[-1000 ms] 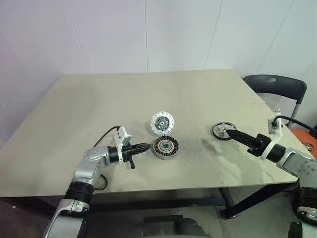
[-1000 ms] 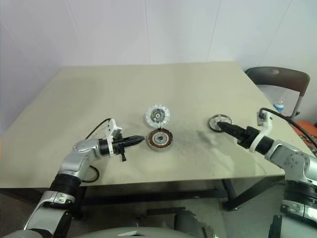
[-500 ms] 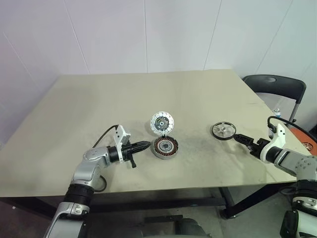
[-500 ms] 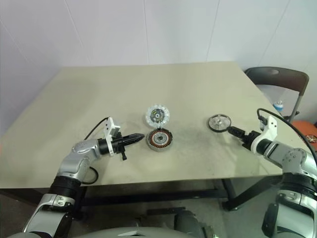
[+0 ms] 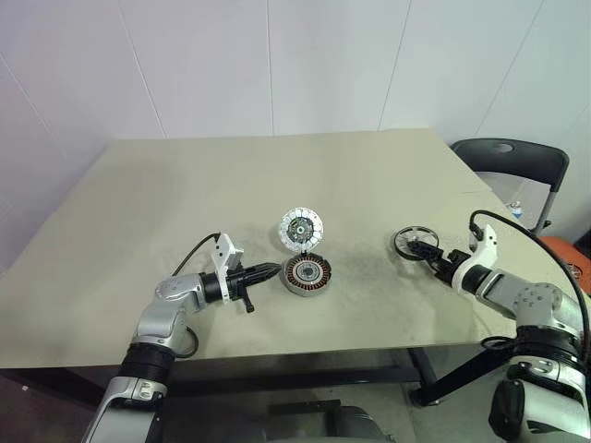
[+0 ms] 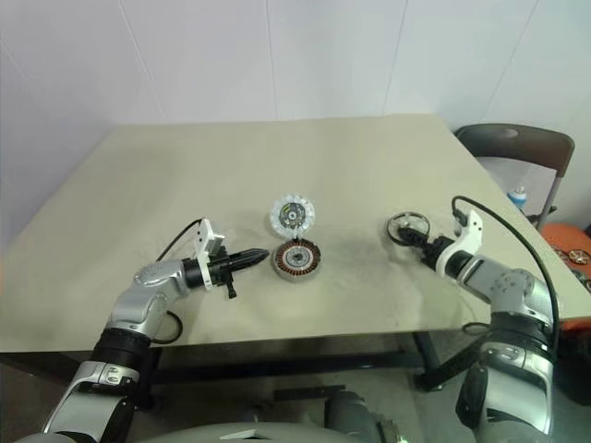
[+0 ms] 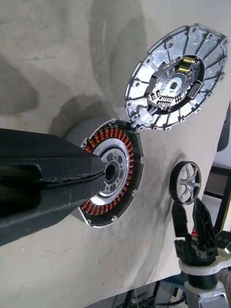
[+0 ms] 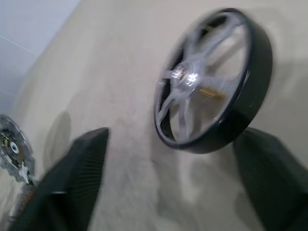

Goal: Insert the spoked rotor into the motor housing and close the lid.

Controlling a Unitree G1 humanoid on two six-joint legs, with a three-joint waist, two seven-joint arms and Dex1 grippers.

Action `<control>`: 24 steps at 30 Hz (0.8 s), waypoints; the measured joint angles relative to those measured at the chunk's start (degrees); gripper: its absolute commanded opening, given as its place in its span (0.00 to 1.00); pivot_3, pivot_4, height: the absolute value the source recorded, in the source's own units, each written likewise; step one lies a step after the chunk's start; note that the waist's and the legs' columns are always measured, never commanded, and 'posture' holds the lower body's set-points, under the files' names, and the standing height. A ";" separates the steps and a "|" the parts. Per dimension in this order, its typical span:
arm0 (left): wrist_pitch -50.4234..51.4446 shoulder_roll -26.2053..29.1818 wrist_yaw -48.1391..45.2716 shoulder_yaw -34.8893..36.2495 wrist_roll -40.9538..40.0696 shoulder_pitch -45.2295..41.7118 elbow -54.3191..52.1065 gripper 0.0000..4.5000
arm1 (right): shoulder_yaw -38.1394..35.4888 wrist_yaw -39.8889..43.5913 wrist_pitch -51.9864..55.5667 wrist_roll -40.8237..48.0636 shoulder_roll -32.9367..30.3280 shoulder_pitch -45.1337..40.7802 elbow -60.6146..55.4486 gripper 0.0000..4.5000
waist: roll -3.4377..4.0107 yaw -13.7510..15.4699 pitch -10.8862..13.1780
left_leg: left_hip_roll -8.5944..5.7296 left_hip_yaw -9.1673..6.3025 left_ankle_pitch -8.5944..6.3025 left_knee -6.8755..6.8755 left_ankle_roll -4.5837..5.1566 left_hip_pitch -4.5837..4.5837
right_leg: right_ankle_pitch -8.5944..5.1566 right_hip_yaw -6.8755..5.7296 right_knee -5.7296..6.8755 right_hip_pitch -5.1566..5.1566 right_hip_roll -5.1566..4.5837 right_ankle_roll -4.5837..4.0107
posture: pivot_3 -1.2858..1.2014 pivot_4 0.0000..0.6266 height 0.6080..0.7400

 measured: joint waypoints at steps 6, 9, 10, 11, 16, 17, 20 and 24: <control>0.09 0.62 -0.04 -0.28 0.01 0.34 -0.28 0.00 | 0.01 -0.35 -1.51 0.17 2.39 -0.27 0.02 0.23 | 0.04 0.06 0.02 | 0.00 -0.02 0.00 0.00 0.00 0.02 | 0.00 0.00 -0.01 -0.12 -0.02 0.00 | 0.52 0.00 1.00; 0.10 0.87 -0.04 -0.30 0.01 0.35 -0.46 0.00 | 0.01 -0.35 -1.77 0.15 2.38 -0.27 0.01 0.01 | 0.06 0.04 0.03 | 0.00 -0.02 0.00 0.00 0.00 0.01 | 0.00 0.00 -0.01 -0.12 -0.02 0.00 | 0.52 0.00 1.00; 0.10 0.88 -0.04 -0.31 0.01 0.35 -0.46 0.00 | 0.02 -0.33 -1.85 0.09 2.35 -0.27 0.01 0.01 | 0.06 0.02 0.03 | 0.00 -0.02 0.00 0.00 0.00 0.00 | 0.00 0.00 -0.01 -0.12 -0.02 0.00 | 0.52 0.00 1.00; 0.10 0.89 -0.04 -0.31 0.01 0.35 -0.46 0.00 | 0.02 -0.33 -1.90 0.06 2.32 -0.27 0.01 0.01 | 0.07 0.01 0.03 | 0.00 -0.02 0.00 0.00 0.00 0.00 | 0.00 0.00 -0.01 -0.12 -0.02 0.00 | 0.52 0.00 1.00; 0.10 1.01 -0.01 -0.49 0.10 0.35 -0.46 0.00 | 0.05 -0.17 -1.90 0.02 2.23 -0.26 -0.01 0.01 | 0.08 -0.05 0.04 | 0.00 -0.01 0.00 0.00 0.00 0.00 | 0.00 0.00 0.00 -0.12 -0.01 0.00 | 0.52 0.00 1.00; 0.10 1.01 0.02 -0.51 0.11 0.35 -0.46 0.00 | 0.08 -0.16 -1.90 0.01 2.23 -0.25 -0.01 0.01 | 0.08 -0.07 0.04 | 0.00 -0.01 0.00 0.00 0.00 0.00 | 0.00 0.00 0.00 -0.12 -0.02 0.00 | 0.52 0.00 1.00; 0.10 1.05 0.05 -0.56 0.15 0.37 -0.45 0.00 | 0.62 0.37 -1.88 -0.14 1.90 -0.04 -0.38 0.15 | 0.10 -0.09 0.05 | 0.00 -0.01 0.00 0.00 0.00 0.00 | 0.00 0.00 -0.01 -0.12 -0.02 0.00 | 0.52 0.00 1.00; 0.09 1.34 0.09 -0.60 0.66 0.56 -0.45 0.00 | 1.62 2.26 -1.43 -0.14 0.58 0.99 -1.35 0.44 | 0.11 -0.05 0.06 | -0.01 -0.01 0.00 0.00 0.00 0.00 | 0.00 0.00 -0.01 -0.12 -0.02 0.00 | 0.52 0.00 1.00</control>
